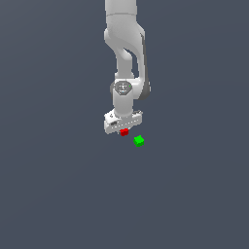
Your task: Stack the red cube on top of the green cube.
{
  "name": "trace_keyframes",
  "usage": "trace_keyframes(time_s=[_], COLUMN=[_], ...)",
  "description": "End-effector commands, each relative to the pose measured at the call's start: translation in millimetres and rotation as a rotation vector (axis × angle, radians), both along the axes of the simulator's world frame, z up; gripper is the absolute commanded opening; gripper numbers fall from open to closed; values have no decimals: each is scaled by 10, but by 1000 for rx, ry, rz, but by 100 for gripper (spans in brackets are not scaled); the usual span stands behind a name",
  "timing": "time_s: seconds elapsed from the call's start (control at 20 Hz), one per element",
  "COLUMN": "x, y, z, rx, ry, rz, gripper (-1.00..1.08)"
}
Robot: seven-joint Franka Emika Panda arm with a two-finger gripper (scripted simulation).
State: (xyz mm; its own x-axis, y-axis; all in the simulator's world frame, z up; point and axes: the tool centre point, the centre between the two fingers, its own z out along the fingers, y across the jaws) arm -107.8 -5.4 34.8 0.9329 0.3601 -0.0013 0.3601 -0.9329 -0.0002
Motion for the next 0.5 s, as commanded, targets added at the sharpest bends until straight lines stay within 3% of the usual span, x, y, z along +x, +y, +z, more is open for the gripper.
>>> trace_keyframes(time_s=[0.0,0.45], x=[2,-1], y=[-1,5], z=[111,655], rx=[0,0], ry=[-1,-1], rz=[0,1], gripper=[-100,-100])
